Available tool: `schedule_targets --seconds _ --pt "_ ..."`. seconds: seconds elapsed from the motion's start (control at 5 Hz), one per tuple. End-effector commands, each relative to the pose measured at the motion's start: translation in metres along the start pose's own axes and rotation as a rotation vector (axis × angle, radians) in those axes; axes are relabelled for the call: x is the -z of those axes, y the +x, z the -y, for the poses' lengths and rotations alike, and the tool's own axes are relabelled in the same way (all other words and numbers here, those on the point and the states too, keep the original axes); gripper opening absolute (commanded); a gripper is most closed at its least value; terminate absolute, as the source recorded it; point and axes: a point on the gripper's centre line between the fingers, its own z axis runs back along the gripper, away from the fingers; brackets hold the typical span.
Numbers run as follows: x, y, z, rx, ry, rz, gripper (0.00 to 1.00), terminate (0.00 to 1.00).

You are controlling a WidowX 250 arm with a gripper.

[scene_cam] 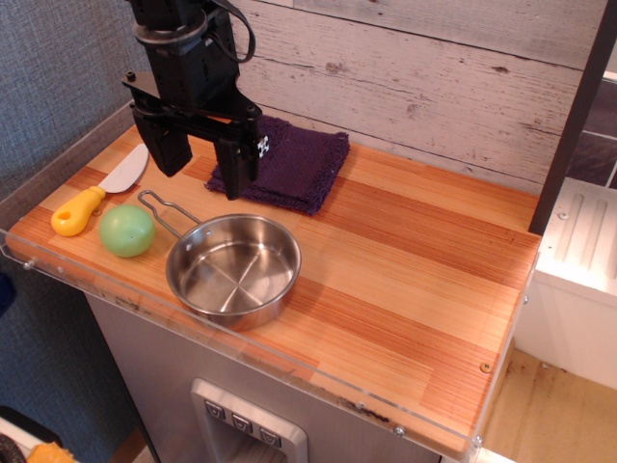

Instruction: Move purple cloth to back right corner of counter

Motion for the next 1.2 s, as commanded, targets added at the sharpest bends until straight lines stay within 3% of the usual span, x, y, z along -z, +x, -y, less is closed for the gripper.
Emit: schedule_targets --seconds 0.0,0.4,0.6,1.0 --pt "0.0 0.0 0.0 0.0 0.0 0.0 1.0 0.0" --pt "0.014 0.055 -0.039 -0.111 0.056 0.056 1.0 0.0" --pt "0.033 0.087 -0.055 -0.164 0.081 0.085 1.0 0.0" --pt "0.07 0.128 -0.047 -0.182 0.093 0.115 1.0 0.0"
